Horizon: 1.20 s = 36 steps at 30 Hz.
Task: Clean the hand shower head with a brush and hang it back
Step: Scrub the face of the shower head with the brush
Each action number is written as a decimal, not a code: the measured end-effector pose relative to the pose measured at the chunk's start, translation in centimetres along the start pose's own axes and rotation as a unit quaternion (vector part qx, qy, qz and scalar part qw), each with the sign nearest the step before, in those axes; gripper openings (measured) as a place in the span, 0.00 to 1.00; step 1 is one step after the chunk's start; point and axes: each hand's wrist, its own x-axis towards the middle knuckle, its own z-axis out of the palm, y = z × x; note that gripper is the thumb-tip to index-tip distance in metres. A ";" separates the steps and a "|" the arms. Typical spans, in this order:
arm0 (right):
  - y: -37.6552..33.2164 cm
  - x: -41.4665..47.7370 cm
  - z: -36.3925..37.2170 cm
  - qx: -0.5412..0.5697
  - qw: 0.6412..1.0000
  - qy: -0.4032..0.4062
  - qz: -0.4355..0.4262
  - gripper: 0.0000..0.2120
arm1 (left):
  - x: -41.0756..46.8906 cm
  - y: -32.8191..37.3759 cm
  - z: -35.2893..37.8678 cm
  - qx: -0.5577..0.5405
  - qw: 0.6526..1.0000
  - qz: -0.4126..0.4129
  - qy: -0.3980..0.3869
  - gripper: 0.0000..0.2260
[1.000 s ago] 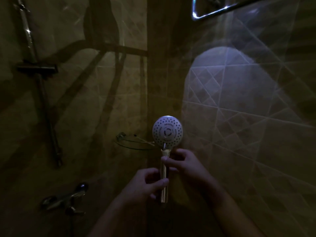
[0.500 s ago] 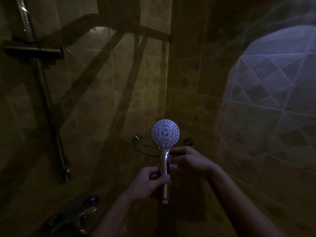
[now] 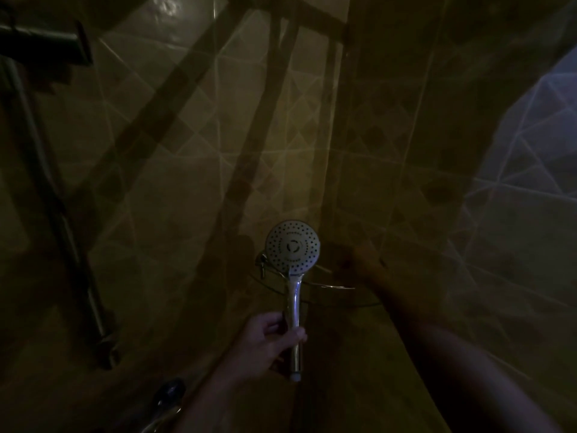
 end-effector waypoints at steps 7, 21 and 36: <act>-4.5 -1.2 -1.5 -0.013 0.998 -0.056 -0.007 0.15 | 1.1 -1.7 -0.5 0.013 1.000 0.002 -0.014 0.07; 1.1 -16.9 -8.9 0.388 0.913 0.118 -0.042 0.16 | -3.3 -2.6 8.6 -0.113 0.993 -0.010 -0.027 0.33; 11.5 -32.8 -11.2 0.221 0.958 0.116 -0.141 0.07 | -9.3 -3.0 23.1 0.018 0.999 0.010 0.040 0.12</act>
